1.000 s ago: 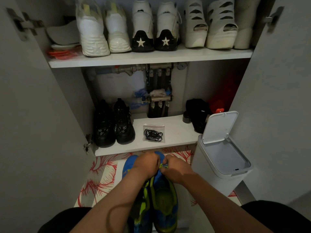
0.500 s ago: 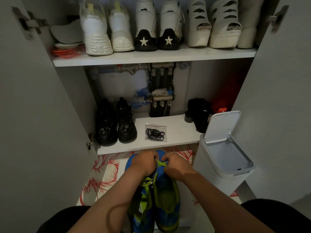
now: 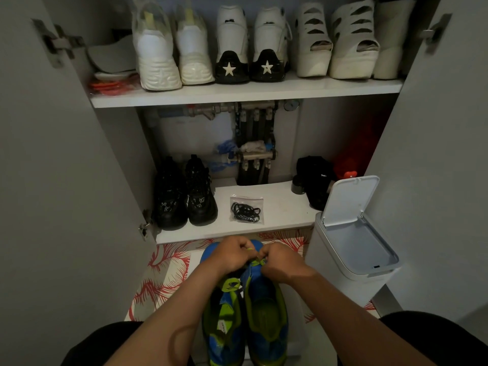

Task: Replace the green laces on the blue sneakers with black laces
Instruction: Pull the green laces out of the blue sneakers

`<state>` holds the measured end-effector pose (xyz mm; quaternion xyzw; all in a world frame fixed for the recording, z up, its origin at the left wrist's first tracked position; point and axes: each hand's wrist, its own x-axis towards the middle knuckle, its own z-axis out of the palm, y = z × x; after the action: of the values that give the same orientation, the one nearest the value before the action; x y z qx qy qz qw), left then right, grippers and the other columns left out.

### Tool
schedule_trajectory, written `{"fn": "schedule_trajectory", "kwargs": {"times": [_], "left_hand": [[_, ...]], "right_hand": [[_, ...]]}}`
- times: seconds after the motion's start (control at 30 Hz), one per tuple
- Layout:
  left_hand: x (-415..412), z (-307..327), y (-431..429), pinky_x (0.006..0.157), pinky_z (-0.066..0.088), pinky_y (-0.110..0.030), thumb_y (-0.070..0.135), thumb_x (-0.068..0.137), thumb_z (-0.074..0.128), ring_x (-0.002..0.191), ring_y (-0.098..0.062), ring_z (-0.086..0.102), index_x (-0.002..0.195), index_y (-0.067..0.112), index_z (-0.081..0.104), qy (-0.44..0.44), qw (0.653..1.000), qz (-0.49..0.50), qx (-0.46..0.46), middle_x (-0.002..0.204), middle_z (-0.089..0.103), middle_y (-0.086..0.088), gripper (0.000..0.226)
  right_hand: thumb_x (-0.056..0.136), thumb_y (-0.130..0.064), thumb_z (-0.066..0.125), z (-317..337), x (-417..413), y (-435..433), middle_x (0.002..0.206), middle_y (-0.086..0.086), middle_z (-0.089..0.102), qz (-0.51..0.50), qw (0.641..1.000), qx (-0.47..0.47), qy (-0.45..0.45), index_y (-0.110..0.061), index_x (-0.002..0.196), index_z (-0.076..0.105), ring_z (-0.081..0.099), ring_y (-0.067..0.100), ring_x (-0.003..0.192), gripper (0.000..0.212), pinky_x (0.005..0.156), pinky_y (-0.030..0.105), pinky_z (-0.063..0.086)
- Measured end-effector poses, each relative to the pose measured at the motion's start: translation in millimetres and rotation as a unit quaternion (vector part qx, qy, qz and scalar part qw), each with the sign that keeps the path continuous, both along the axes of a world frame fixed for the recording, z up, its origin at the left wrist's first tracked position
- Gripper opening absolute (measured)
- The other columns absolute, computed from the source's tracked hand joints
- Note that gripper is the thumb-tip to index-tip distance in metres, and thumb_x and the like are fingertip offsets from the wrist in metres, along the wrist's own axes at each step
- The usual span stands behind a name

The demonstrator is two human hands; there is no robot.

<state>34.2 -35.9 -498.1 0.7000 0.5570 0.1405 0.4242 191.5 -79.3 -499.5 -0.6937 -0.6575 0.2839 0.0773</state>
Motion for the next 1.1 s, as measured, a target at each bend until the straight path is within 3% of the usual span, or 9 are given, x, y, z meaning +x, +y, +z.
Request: {"fn": "schedule_trajectory", "kwargs": {"times": [0.1, 0.3, 0.43, 0.6, 0.67, 0.73, 0.87, 1.0, 1.1], "left_hand": [[-0.4, 0.7, 1.6, 0.071, 0.053, -0.027, 0.015, 0.091, 0.063, 0.07, -0.009, 0.062, 0.074, 0.023, 0.069, 0.0, 1.0, 0.001, -0.011, 0.079, 0.071, 0.0, 0.02], [-4.5, 5.7, 11.8, 0.074, 0.048, -0.032, 0.015, 0.095, 0.05, 0.08, -0.026, 0.06, 0.082, 0.012, 0.066, -0.049, 0.982, 0.178, -0.048, 0.084, 0.066, -0.012, 0.02], [-1.3, 4.0, 8.7, 0.07, 0.045, -0.031, 0.011, 0.093, 0.05, 0.075, -0.024, 0.057, 0.076, 0.018, 0.063, -0.064, 0.987, 0.127, -0.077, 0.085, 0.066, -0.011, 0.023], [-6.1, 8.5, 6.5, 0.098, 0.041, -0.03, 0.019, 0.09, 0.05, 0.109, -0.011, 0.047, 0.116, 0.034, 0.068, 0.047, 0.993, 0.034, 0.105, 0.115, 0.058, 0.013, 0.035], [-5.3, 16.8, 3.7, 0.094, 0.04, -0.029, 0.034, 0.087, 0.054, 0.105, -0.008, 0.043, 0.113, 0.04, 0.07, 0.072, 0.984, -0.013, 0.163, 0.112, 0.06, 0.018, 0.032], [-3.9, 22.4, 1.0, 0.084, 0.047, -0.027, 0.046, 0.082, 0.06, 0.096, -0.008, 0.055, 0.103, 0.041, 0.073, 0.076, 0.984, -0.043, 0.158, 0.103, 0.069, 0.015, 0.025], [-5.4, 23.7, -3.1, 0.076, 0.052, -0.03, 0.035, 0.088, 0.061, 0.086, -0.013, 0.064, 0.083, 0.031, 0.072, 0.148, 0.973, -0.053, 0.169, 0.089, 0.072, 0.009, 0.013], [-3.4, 25.5, -3.6, 0.068, 0.045, -0.028, 0.026, 0.093, 0.052, 0.082, -0.018, 0.061, 0.077, 0.027, 0.061, 0.084, 0.985, 0.032, 0.15, 0.083, 0.065, 0.006, 0.019], [-6.9, 29.2, 3.5, 0.068, 0.039, -0.029, 0.027, 0.099, 0.047, 0.08, -0.018, 0.058, 0.082, 0.025, 0.058, 0.015, 0.977, 0.15, 0.152, 0.085, 0.063, 0.003, 0.02]], "right_hand": [[0.071, -0.009, 0.061, 1.2, -0.4, -1.6, 0.095, -0.005, 0.068, 0.002, 1.0, 0.006, 0.004, -0.029, 0.085, 0.069, 0.064, 0.019, 0.088, 0.026, 0.079, 0.031, 0.055], [0.074, -0.007, 0.063, -0.5, 2.5, -2.9, 0.086, -0.008, 0.064, -0.007, 1.0, 0.008, 0.021, -0.03, 0.079, 0.065, 0.063, 0.016, 0.086, 0.023, 0.072, 0.026, 0.049], [0.084, -0.018, 0.066, -2.4, 1.3, -1.7, 0.082, -0.003, 0.069, -0.017, 0.999, 0.03, 0.017, -0.026, 0.068, 0.061, 0.066, 0.018, 0.083, 0.018, 0.075, 0.029, 0.053], [0.088, -0.021, 0.067, -0.8, -1.0, 2.1, 0.08, 0.003, 0.073, -0.036, 0.997, 0.054, 0.031, -0.016, 0.067, 0.065, 0.068, 0.021, 0.079, 0.022, 0.073, 0.033, 0.055], [0.088, -0.022, 0.068, 0.8, -1.8, 4.1, 0.081, 0.005, 0.074, -0.041, 0.996, 0.072, 0.042, -0.01, 0.076, 0.07, 0.069, 0.022, 0.079, 0.017, 0.073, 0.035, 0.056], [0.087, -0.025, 0.069, 1.2, -2.2, 5.0, 0.083, 0.007, 0.073, -0.037, 0.995, 0.078, 0.058, -0.011, 0.08, 0.072, 0.068, 0.023, 0.08, 0.016, 0.073, 0.035, 0.054], [0.087, -0.025, 0.07, 0.4, -4.2, 5.5, 0.082, 0.0, 0.074, -0.043, 0.993, 0.073, 0.078, -0.018, 0.072, 0.07, 0.068, 0.017, 0.077, 0.017, 0.071, 0.029, 0.052], [0.077, -0.011, 0.067, -5.3, -0.4, 3.6, 0.058, -0.004, 0.058, -0.022, 0.997, 0.04, 0.058, -0.017, 0.054, 0.058, 0.055, 0.015, 0.06, 0.025, 0.058, 0.026, 0.042], [0.075, -0.011, 0.067, -8.4, 3.6, 1.6, 0.064, 0.001, 0.065, -0.019, 0.997, 0.029, 0.063, -0.012, 0.07, 0.07, 0.06, 0.016, 0.064, 0.006, 0.063, 0.029, 0.051]]}}
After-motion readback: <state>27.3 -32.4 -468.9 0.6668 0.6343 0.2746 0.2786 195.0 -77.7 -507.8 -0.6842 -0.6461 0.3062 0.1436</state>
